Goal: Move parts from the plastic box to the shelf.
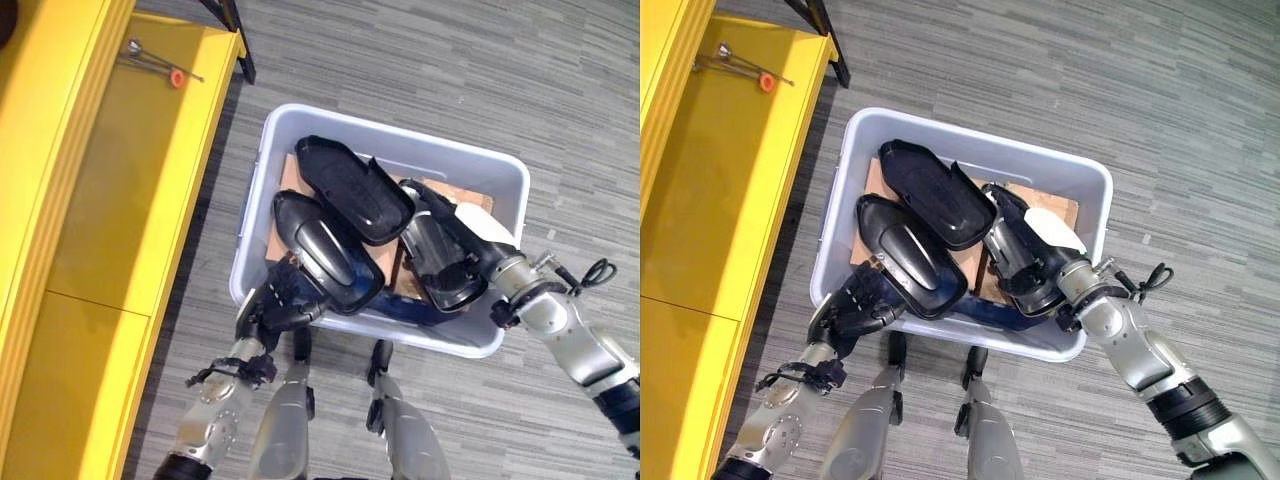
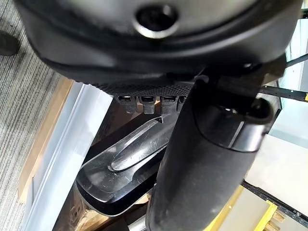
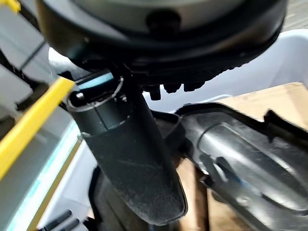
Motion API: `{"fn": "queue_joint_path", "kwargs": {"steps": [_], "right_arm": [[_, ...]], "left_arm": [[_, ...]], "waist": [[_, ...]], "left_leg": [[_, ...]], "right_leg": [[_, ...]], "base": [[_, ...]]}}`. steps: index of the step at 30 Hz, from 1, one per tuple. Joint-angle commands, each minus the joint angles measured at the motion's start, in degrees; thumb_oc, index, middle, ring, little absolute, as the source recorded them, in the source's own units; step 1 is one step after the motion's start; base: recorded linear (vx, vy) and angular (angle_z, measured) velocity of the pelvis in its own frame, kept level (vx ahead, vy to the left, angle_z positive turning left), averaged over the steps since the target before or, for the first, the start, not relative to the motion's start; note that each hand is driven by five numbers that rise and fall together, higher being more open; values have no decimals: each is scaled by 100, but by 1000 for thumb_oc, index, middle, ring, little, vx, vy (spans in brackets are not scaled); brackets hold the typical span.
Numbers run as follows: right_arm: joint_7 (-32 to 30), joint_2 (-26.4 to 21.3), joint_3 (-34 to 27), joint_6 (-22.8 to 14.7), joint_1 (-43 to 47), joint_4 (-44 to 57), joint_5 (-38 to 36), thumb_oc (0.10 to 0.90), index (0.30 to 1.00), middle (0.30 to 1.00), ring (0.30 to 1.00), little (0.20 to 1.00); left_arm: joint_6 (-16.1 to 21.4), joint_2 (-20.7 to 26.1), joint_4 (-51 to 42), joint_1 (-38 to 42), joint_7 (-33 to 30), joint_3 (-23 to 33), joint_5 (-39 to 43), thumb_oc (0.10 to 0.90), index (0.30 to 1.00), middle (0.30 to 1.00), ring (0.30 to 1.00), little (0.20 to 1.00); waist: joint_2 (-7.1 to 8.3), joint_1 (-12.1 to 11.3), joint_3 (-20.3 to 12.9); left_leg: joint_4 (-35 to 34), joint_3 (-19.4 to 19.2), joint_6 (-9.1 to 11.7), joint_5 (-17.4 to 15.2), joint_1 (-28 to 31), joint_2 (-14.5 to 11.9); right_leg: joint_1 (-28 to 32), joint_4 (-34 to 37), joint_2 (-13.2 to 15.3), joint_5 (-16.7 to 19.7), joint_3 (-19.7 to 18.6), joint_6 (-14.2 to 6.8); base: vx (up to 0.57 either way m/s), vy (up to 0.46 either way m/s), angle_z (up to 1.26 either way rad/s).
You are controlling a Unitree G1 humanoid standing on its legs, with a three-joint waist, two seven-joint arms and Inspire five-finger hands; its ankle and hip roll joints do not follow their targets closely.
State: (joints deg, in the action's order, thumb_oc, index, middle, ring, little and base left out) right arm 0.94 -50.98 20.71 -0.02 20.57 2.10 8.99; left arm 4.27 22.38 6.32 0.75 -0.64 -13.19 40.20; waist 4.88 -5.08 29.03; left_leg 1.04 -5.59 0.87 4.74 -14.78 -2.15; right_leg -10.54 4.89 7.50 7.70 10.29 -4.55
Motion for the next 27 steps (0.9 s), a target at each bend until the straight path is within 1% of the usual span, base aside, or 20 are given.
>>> {"fn": "queue_joint_path", "kwargs": {"steps": [1,3,4,8,11,12,14,15,16,21,27], "right_arm": [[68,-166,-313,-505,6,830,459,900,1000,1000,1000,1000],[154,-321,-363,-545,-113,950,582,900,1000,1000,1000,1000],[232,-477,-494,-605,-302,1132,677,900,1000,1000,1000,1000],[384,-911,-624,-719,-539,1322,1066,900,1000,1000,1000,1000],[342,-1091,-517,-739,-463,1211,1449,900,1000,1000,1000,1000],[318,-1120,-435,-725,-404,1129,1651,900,1000,1000,1000,1000],[319,-1136,-415,-721,-391,1123,1737,900,1000,1000,1000,1000],[272,-1198,-346,-727,-364,1045,2073,900,1000,1000,1000,1000],[269,-1197,-340,-728,-359,1040,2075,900,1000,1000,1000,1000],[161,-1292,-108,-678,-173,732,2571,900,1000,1000,1000,1000],[52,-1175,86,-605,-48,423,2888,900,1000,1000,1000,1000]], "left_arm": [[348,149,-334,-273,197,33,3,900,1000,1000,1000,1000],[354,170,-370,-279,226,25,-1,900,1000,1000,1000,1000],[351,179,-389,-288,255,36,-27,900,1000,1000,1000,1000],[354,252,-472,-287,301,39,-43,900,1000,1000,1000,1000],[366,303,-500,-283,291,6,-52,900,1000,1000,1000,1000],[378,301,-487,-262,280,8,-43,900,1000,1000,1000,1000],[380,294,-477,-254,275,2,-43,900,1000,1000,1000,1000],[380,295,-472,-232,259,-23,-53,900,1000,1000,1000,1000],[380,294,-472,-232,259,-21,-53,900,1000,1000,1000,1000],[400,304,-463,-181,210,-58,-52,900,1000,1000,1000,1000],[427,278,-411,-119,141,-91,-36,900,1000,1000,1000,1000]], "waist": [[184,39,-441],[193,63,-414],[206,86,-396],[223,146,-326],[205,159,-283],[194,164,-275],[192,169,-269],[162,165,-250],[162,167,-251],[120,168,-197],[67,161,-162]], "left_leg": [[402,145,251,-40,-86,-485],[369,153,262,-17,-84,-496],[342,158,267,-7,-85,-495],[378,168,270,-15,-113,-514],[381,165,272,-3,-134,-522],[384,163,273,3,-158,-521],[385,160,273,4,-167,-525],[379,161,276,12,-187,-521],[378,161,276,12,-188,-521],[376,166,278,32,-249,-509],[388,181,280,48,-345,-500]], "right_leg": [[-126,-725,415,-169,-62,-104],[-132,-723,410,-170,-64,-108],[-151,-737,403,-178,-65,-109],[-203,-816,393,-202,-80,-109],[-264,-855,387,-208,-85,-113],[-296,-868,381,-212,-97,-114],[-310,-875,383,-214,-101,-114],[-338,-885,384,-220,-99,-113],[-340,-886,384,-220,-99,-113],[-417,-941,390,-231,-99,-115],[-521,-1010,386,-254,-110,-108]], "base": [[-51,-32,-1],[-19,-8,0],[0,0,0],[-8,-4,0],[-13,-7,-3],[-18,-15,-5],[-5,-3,-2],[0,0,0],[0,0,0],[0,0,0],[0,0,0]]}}
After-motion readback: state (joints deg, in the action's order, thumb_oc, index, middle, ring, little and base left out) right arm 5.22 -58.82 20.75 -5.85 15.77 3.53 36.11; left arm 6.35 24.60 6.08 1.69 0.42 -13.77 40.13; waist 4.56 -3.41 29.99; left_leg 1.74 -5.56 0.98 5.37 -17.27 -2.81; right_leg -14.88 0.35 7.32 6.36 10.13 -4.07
